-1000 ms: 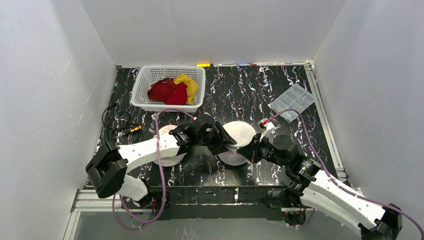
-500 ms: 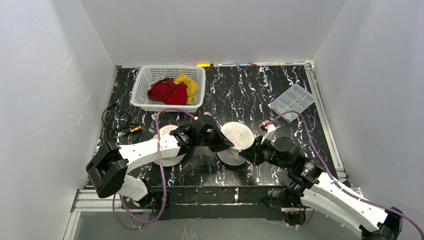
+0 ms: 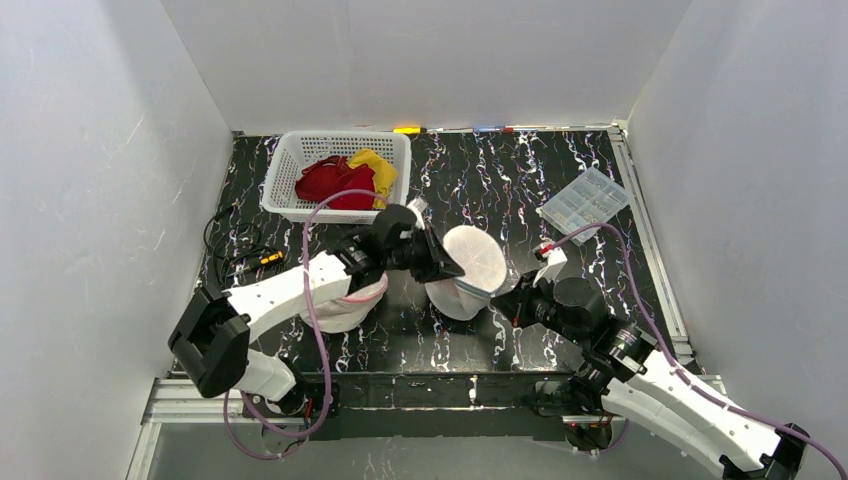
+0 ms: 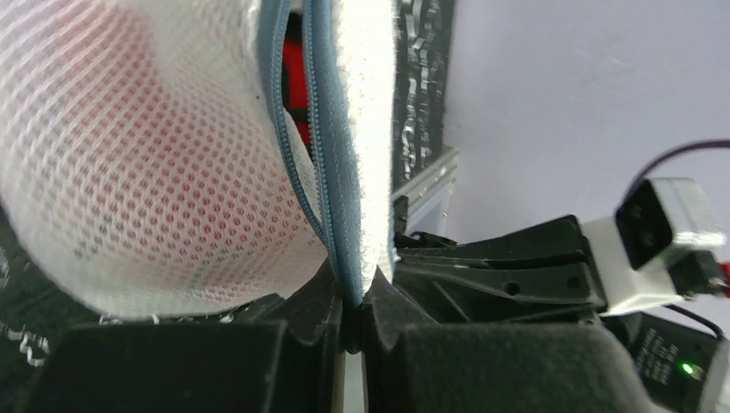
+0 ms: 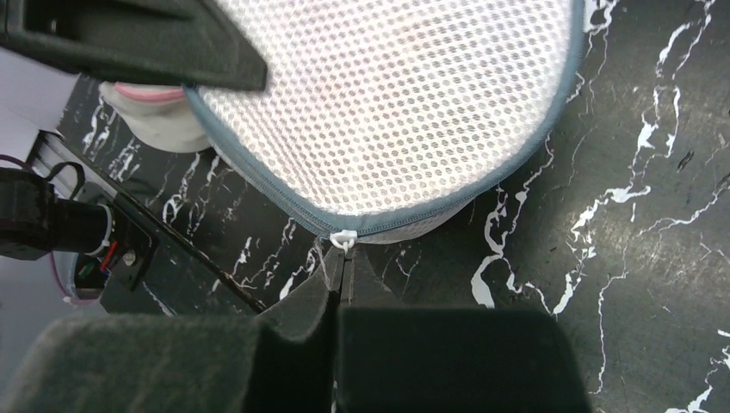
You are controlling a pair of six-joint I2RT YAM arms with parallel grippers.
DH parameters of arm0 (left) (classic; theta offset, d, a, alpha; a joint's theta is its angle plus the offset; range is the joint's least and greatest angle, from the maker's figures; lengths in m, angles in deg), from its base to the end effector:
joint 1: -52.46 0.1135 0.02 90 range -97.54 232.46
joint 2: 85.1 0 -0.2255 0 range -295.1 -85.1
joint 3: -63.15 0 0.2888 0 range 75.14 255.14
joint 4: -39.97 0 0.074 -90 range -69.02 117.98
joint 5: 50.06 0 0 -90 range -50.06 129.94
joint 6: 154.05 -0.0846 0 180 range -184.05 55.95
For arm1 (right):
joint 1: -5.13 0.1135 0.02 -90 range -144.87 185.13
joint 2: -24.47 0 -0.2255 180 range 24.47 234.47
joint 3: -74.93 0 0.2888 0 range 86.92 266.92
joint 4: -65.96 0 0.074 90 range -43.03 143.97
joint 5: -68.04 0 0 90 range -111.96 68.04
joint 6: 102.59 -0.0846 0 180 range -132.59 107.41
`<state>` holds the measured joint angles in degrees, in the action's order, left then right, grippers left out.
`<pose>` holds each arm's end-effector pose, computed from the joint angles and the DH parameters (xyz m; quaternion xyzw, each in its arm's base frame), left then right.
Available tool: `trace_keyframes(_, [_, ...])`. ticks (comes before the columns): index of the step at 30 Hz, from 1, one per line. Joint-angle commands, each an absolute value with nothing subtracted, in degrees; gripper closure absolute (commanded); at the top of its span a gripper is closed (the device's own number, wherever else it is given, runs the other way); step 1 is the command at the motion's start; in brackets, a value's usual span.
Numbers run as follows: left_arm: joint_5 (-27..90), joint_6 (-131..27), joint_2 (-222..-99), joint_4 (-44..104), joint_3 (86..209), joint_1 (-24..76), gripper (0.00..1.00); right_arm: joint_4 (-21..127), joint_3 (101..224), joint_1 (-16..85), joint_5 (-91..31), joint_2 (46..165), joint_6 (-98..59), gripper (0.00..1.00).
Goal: Unzip the laundry bag and remove the bra
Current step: Unzip the laundry bag at the center of the board.
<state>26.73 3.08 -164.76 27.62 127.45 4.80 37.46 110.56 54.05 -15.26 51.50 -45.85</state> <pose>0.2527 -0.3061 0.1861 -0.0851 0.8480 -0.4859 0.1939 0.1739 0.1844 0.2054 -0.0781 0.8142 0.3407 0.4635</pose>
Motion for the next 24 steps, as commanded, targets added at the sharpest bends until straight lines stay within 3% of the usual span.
trace_keyframes(1, [8.7, -9.0, -168.2, 29.6, 136.9, 9.5, 1.00, 39.1, 114.9, 54.2, -14.2, 49.4, -44.0, 0.99])
trace_keyframes(5, [-6.5, -12.8, -175.1, 31.0, 144.1, 11.5, 0.98, 40.2, 116.1, 54.2, -15.2, 50.3, -44.3, 0.99])
trace_keyframes(8, [-10.8, -17.2, -179.6, 26.5, 147.7, 12.0, 0.94, 41.2, 115.5, 54.2, -16.0, 50.8, -45.4, 0.99])
trace_keyframes(21, [0.9, -18.6, -179.4, 27.7, 137.7, 12.4, 0.93, 43.5, 109.9, 54.2, -17.3, 52.7, -47.5, 0.99])
trace_keyframes(24, [2.4, -18.6, -178.2, 27.2, 137.3, 12.4, 0.81, 44.3, 109.4, 54.2, -17.6, 53.3, -47.7, 0.99])
